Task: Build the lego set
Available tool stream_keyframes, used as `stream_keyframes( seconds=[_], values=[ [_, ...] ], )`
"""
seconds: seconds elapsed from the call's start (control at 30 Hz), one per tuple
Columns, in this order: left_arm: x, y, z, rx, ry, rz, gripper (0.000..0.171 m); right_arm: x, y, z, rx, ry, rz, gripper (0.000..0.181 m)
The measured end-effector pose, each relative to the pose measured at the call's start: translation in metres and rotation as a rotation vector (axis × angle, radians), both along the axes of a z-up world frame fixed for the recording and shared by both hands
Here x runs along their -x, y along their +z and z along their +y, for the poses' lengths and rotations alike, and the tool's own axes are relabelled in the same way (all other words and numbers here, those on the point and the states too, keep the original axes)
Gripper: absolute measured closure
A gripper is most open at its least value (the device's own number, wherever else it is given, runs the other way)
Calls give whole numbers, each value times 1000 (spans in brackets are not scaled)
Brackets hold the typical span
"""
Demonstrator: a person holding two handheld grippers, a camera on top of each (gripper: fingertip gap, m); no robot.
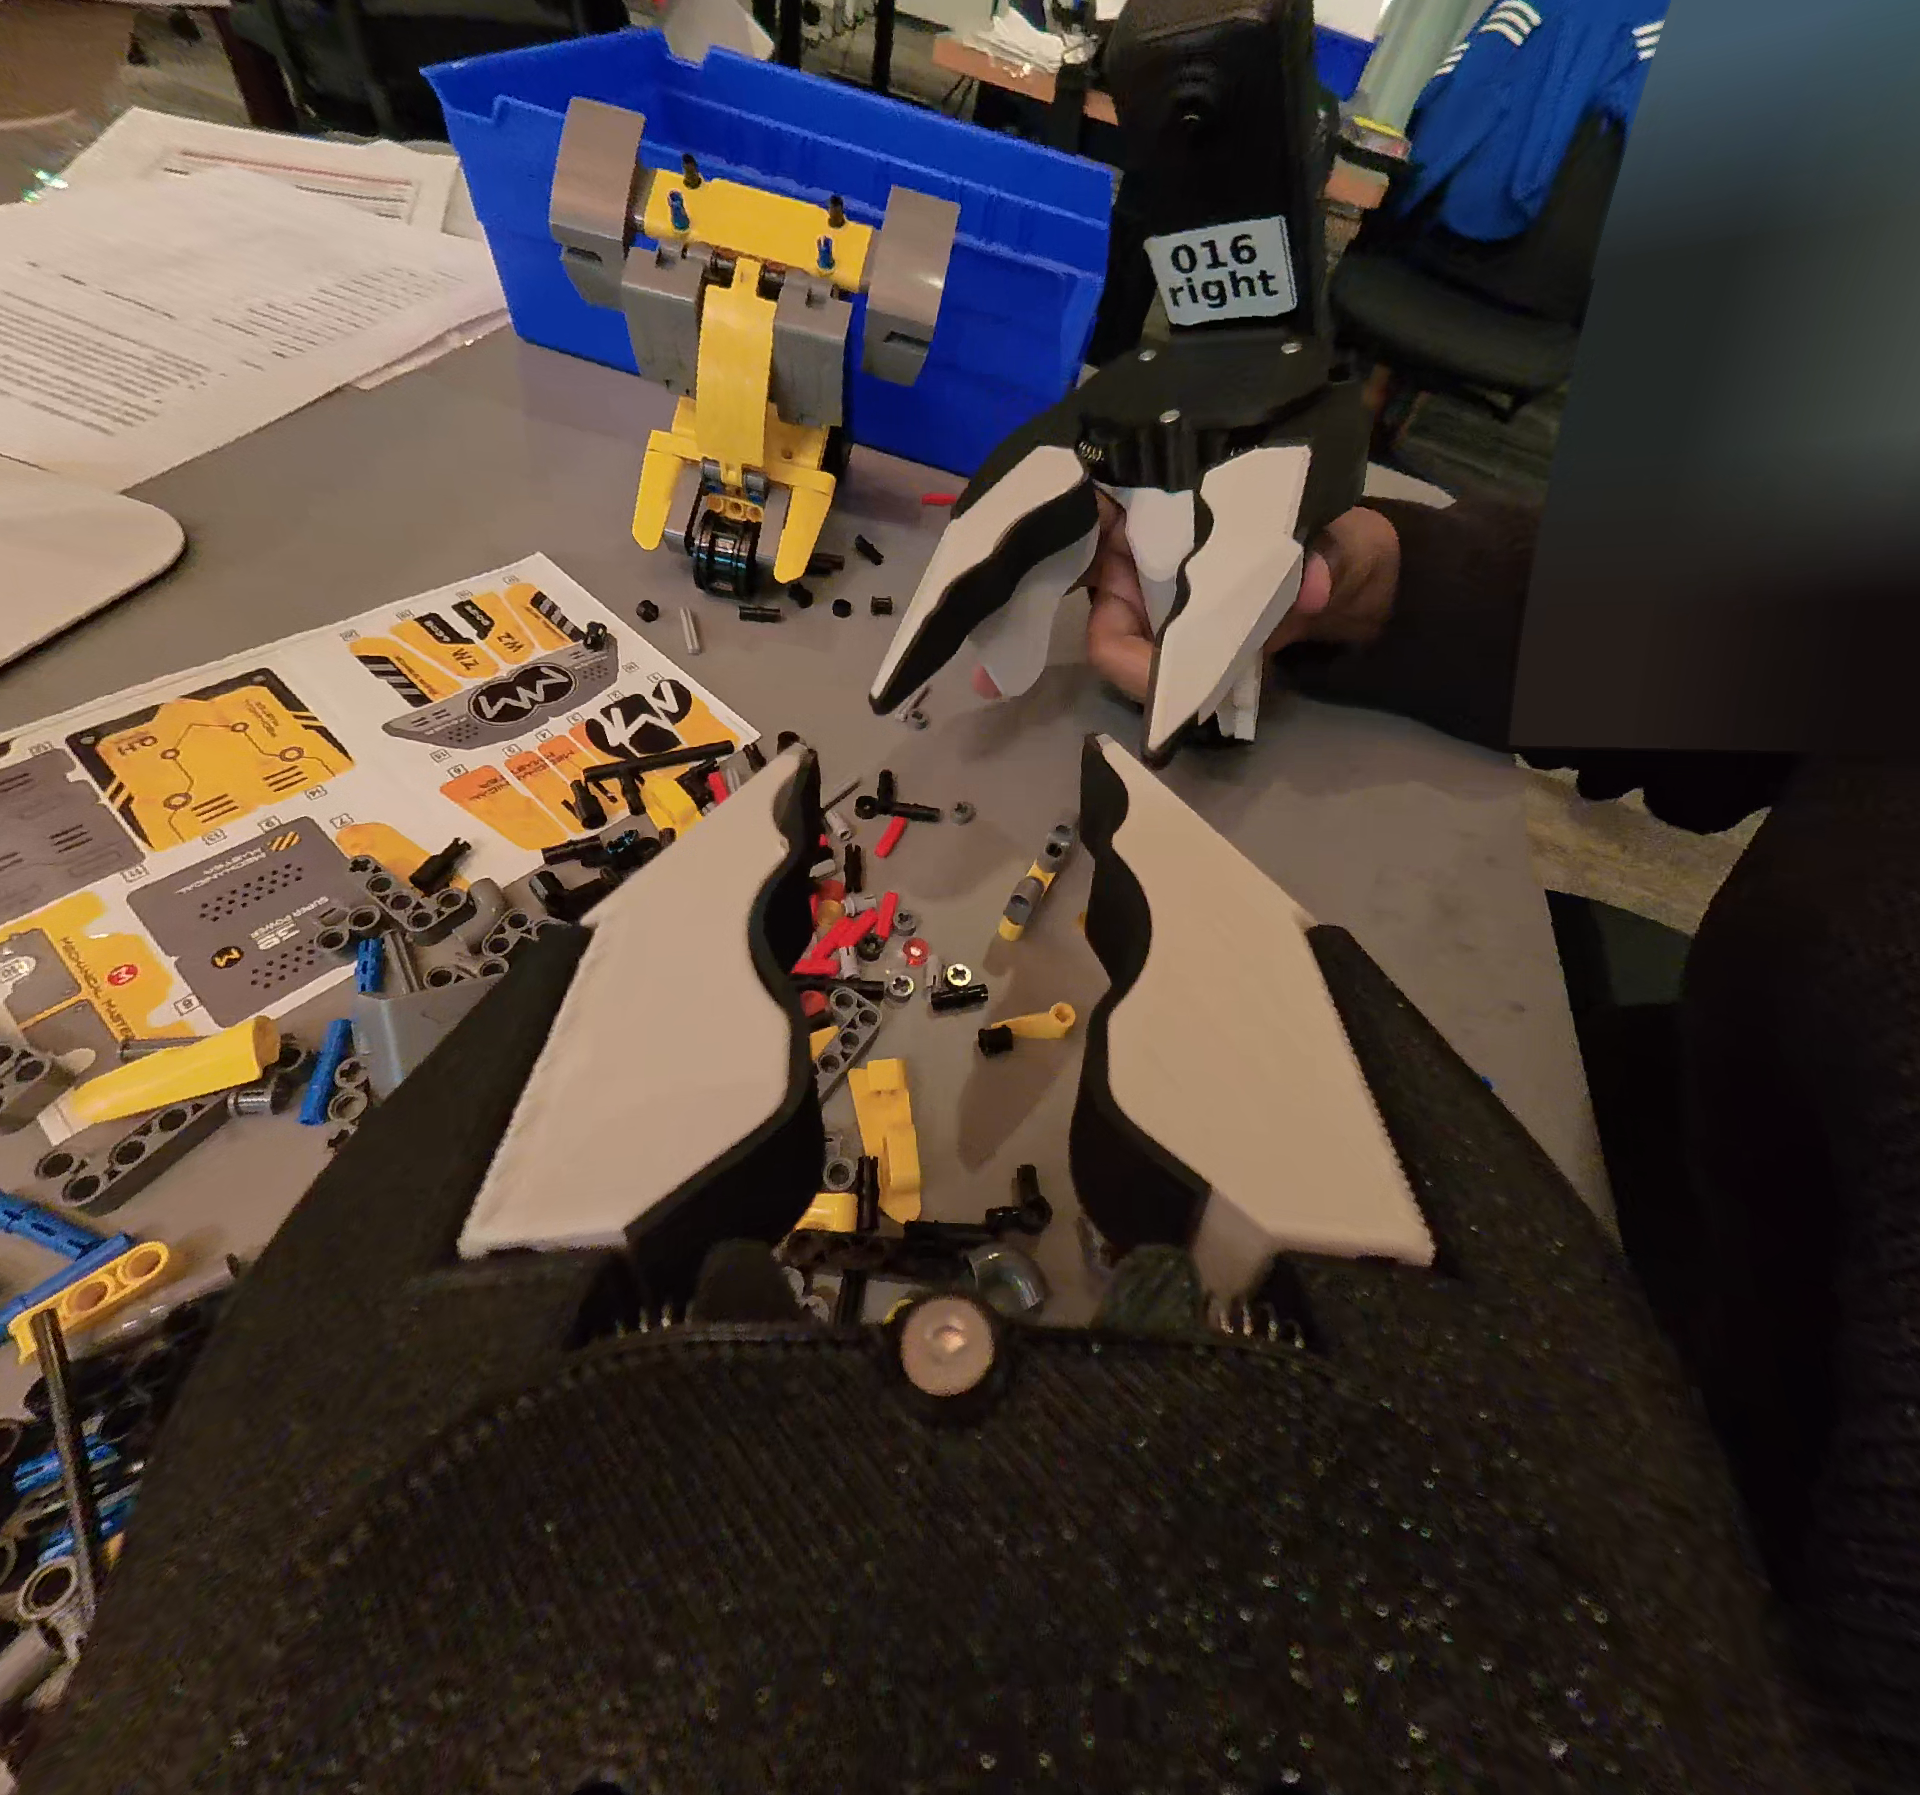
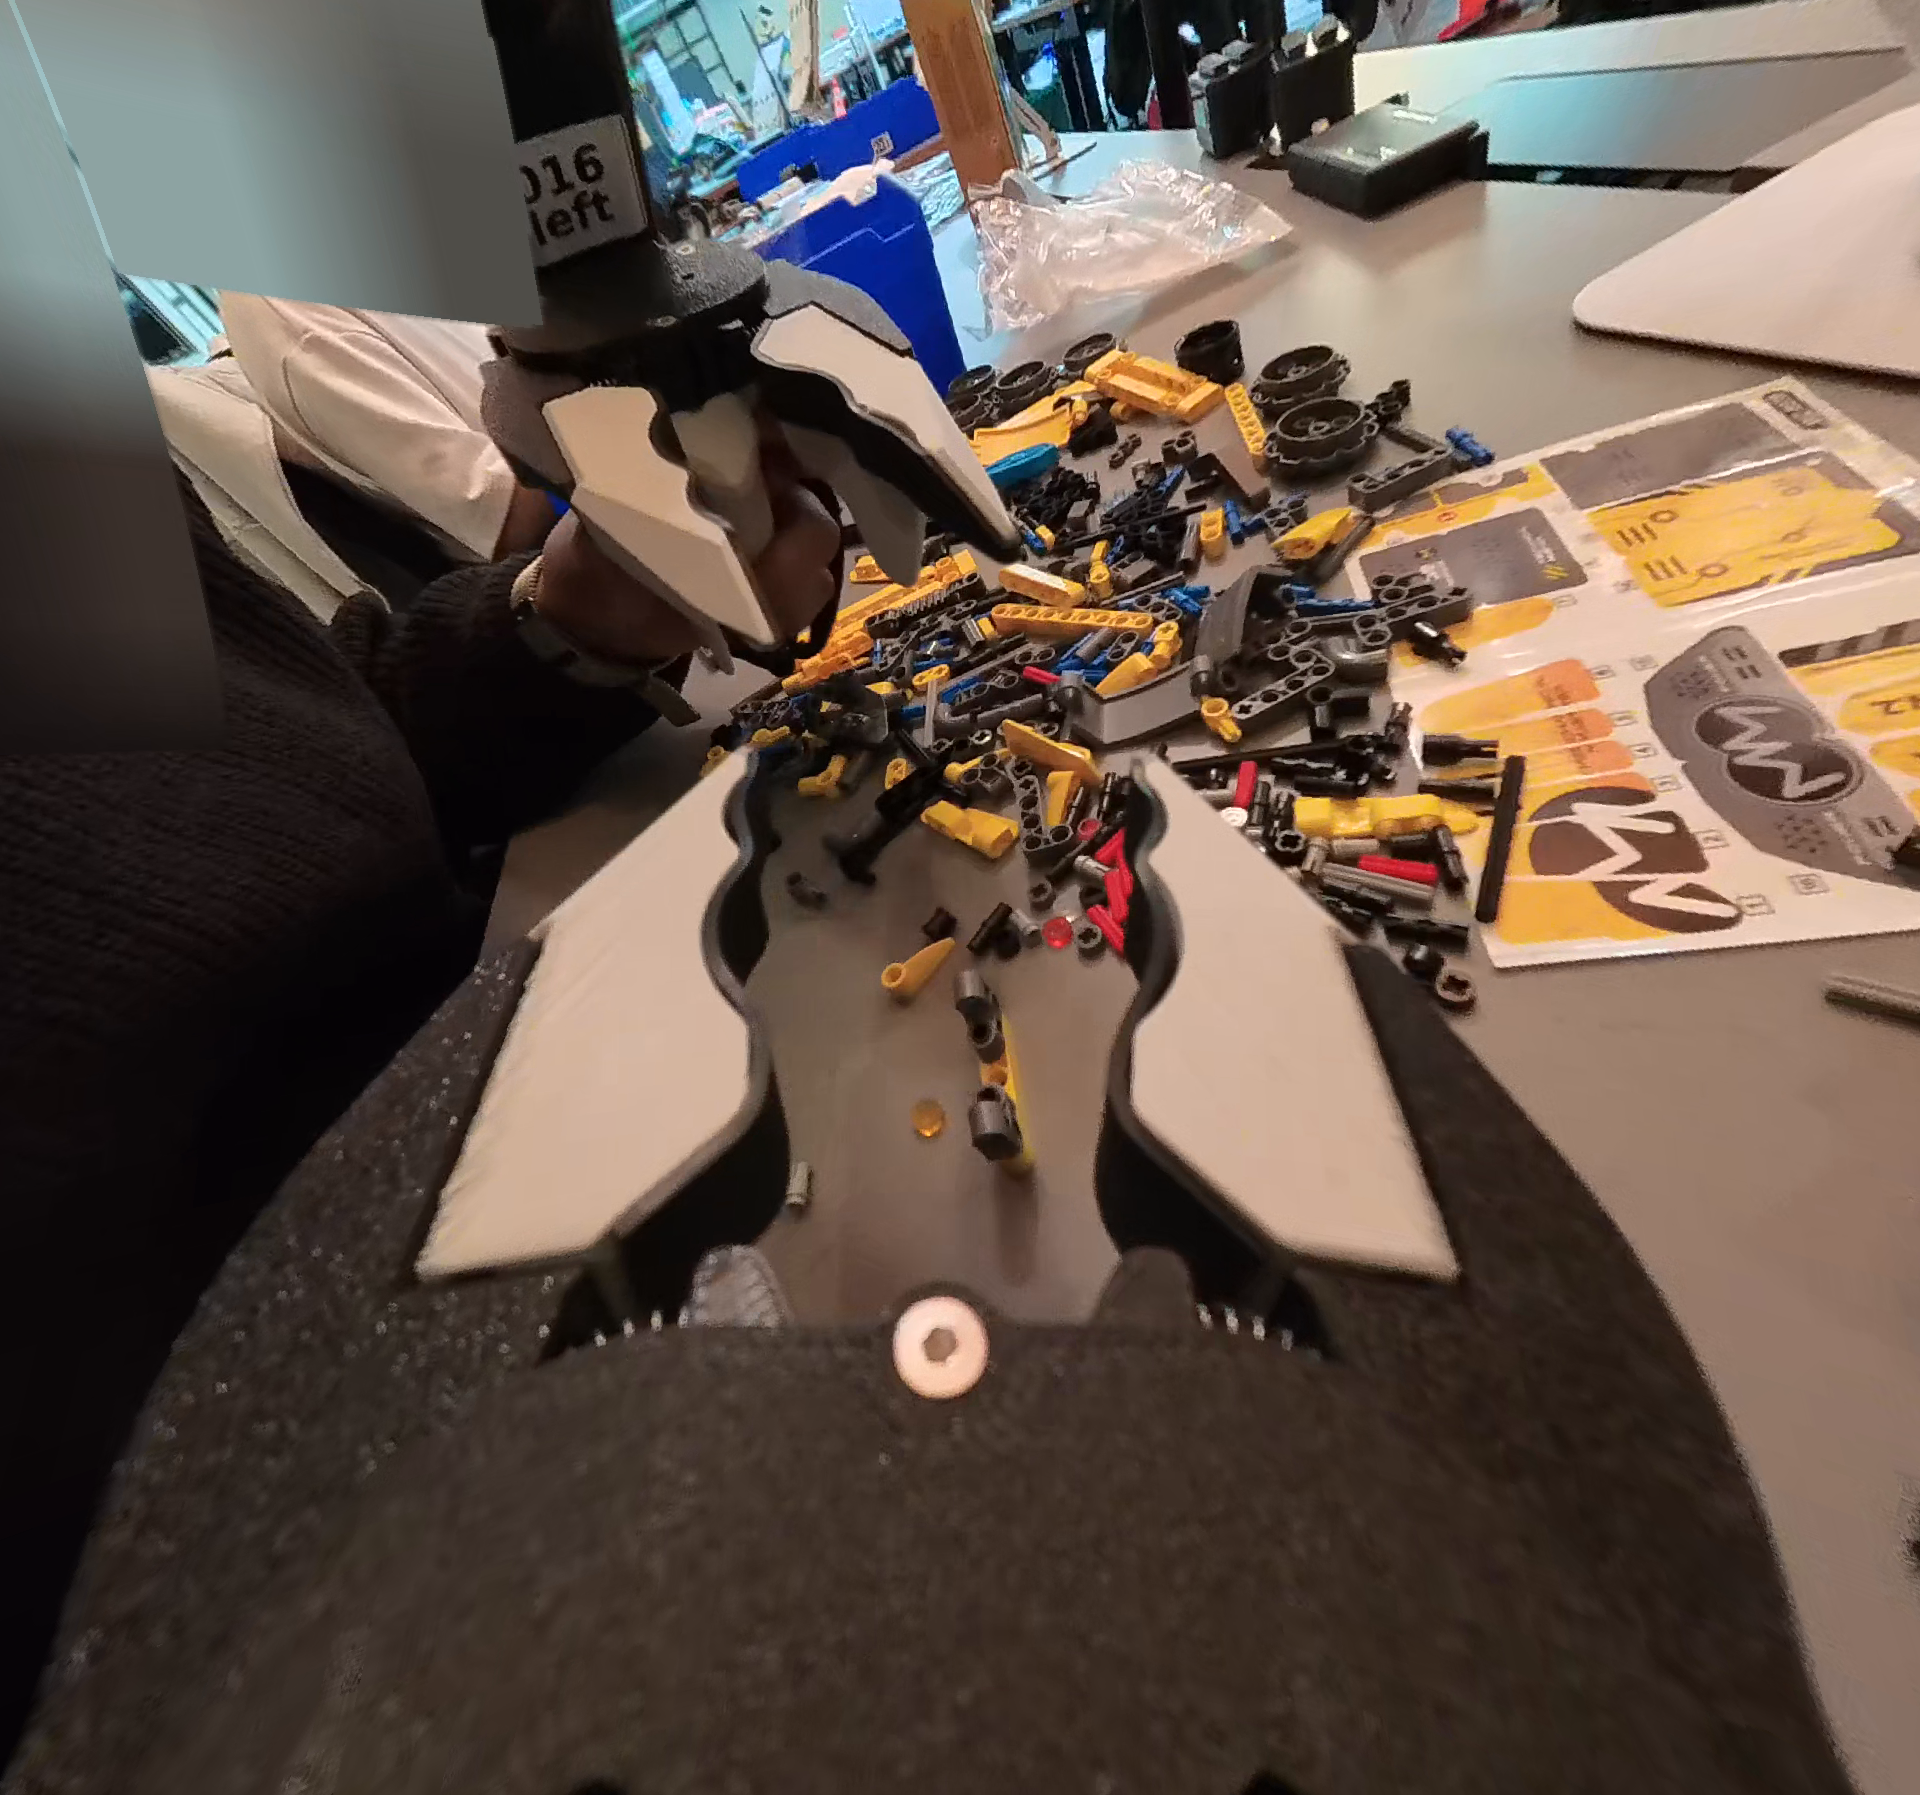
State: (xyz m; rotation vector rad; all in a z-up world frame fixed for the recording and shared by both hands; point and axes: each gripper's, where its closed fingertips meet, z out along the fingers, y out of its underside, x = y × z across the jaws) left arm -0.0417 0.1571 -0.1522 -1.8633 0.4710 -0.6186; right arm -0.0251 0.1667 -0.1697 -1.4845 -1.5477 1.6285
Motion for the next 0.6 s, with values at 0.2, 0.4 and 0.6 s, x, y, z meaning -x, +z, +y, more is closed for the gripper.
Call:
stream_keyframes(
  seconds=[0.2,0.4,0.6],
  values=[
    [2,-3,1,4,7,7,122,0,2,-2,101,43,-10,106],
    [2,1,-1,6,-8,-35,116,0,1,0,120,37,-10,106],
    [0,3,-2,3,-22,-46,113,2,-4,-5,48,36,-31,106]
  ],
)
